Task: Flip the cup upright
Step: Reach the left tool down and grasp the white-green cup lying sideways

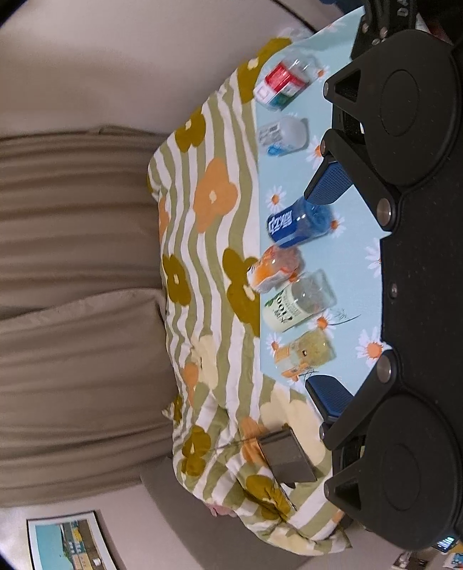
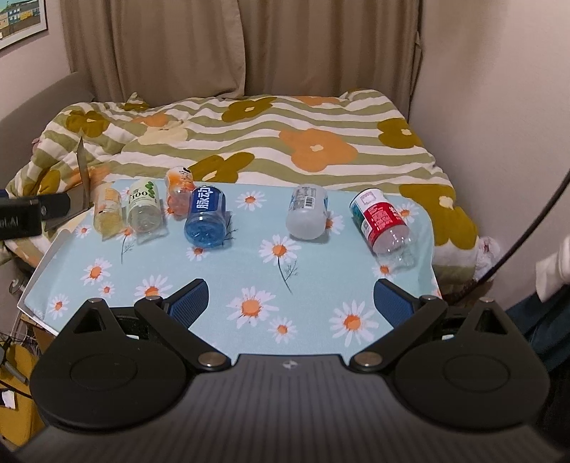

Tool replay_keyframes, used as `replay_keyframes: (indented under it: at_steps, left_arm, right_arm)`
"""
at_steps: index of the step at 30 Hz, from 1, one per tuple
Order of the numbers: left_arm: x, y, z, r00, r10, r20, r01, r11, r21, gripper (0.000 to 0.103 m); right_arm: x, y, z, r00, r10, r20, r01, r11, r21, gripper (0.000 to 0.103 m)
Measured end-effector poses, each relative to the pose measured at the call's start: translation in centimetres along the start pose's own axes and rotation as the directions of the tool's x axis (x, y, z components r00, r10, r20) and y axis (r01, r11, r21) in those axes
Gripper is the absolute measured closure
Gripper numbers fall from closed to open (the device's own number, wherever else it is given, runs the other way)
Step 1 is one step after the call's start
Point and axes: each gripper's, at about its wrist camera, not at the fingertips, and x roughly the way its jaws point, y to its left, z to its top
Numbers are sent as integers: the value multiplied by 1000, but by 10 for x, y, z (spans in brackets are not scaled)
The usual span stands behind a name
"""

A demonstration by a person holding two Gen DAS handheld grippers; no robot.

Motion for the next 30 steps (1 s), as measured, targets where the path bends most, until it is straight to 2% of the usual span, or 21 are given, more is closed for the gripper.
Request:
replay_keyframes:
  at_steps: [5, 9, 12, 15, 18, 22, 30]
  left_arm:
    - [30, -1, 15, 999, 34, -37, -35, 999, -15, 0]
    - [68, 3, 26, 996, -2, -85, 0, 1000, -21, 0]
    - [96, 9, 32, 990, -43, -131, 35, 998, -56, 0]
    - [128, 20, 39, 981, -85, -173, 68, 993, -99, 0]
    - [159, 25, 44, 973, -69, -219, 48, 994, -98, 0]
    - [198, 32, 47, 957, -83, -277, 56, 993, -106, 1]
    - [258, 36, 46, 919, -115, -377, 76, 990, -117, 11]
  right_arm:
    - [22, -13, 12, 1000, 12, -25, -12, 1000, -1, 0]
    - [42, -16, 19, 999, 16, -40, -14, 999, 38, 0]
    - [59, -12, 24, 997, -17, -70, 21, 998, 58, 0]
    - [75, -9, 33, 995, -27, -92, 35, 996, 86, 0]
    - [95, -2, 43, 992, -53, -118, 64, 994, 86, 0]
    - [118, 5, 53, 987, -78, -144, 92, 991, 97, 0]
    - [156, 18, 67, 971, -106, -216, 131, 986, 104, 0]
